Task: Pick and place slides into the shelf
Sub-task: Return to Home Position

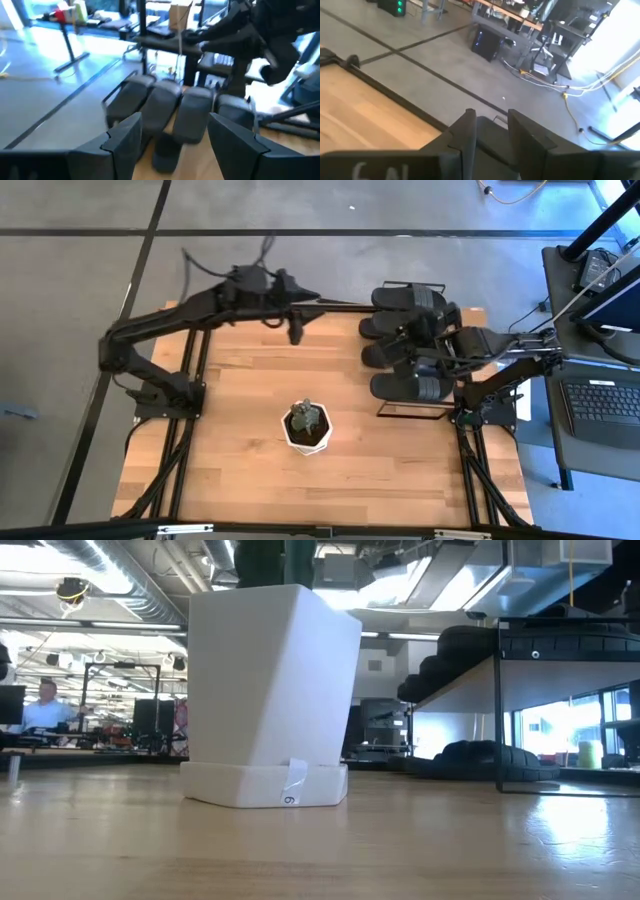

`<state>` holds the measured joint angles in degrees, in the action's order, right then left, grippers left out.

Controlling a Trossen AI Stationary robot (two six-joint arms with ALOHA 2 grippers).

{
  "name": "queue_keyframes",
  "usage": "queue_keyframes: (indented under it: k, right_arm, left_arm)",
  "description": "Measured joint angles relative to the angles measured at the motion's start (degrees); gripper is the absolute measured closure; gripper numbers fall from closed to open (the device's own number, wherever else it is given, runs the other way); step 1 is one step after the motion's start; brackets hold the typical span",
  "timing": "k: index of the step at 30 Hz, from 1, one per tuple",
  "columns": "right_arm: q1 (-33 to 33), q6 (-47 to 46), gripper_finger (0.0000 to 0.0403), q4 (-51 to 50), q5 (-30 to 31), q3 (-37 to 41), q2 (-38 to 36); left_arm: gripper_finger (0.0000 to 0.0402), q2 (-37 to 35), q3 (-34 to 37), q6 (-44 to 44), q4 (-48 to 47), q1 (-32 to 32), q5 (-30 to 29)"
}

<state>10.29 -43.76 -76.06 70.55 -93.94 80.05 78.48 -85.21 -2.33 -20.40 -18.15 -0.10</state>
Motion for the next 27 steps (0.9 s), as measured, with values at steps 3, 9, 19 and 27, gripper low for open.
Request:
queue_keyframes:
  k: [3, 9, 19, 27]
  right_arm:
    - [-3.0, 3.9, 0.0288, 6.1, -1.2, 3.3, -1.3]
    - [-9.8, 21.5, 0.0288, 26.5, -13.6, 9.3, -3.6]
    - [-21.0, 39.5, 0.0288, 50.2, -28.6, 16.4, -7.7]
    - [-22.1, 35.6, 0.0288, 40.0, -28.7, 16.5, -17.5]
  left_arm:
    - [0.0184, -3.6, 0.0, 0.1, -5.4, 0.0, -2.8]
    - [0.0184, -9.3, 0.0, 0.1, -13.4, 0.7, -7.1]
    - [0.0184, -20.0, 5.9, 0.5, -16.2, 1.0, -11.0]
    - [0.0184, -38.9, 24.4, -0.1, -6.0, -0.4, -11.4]
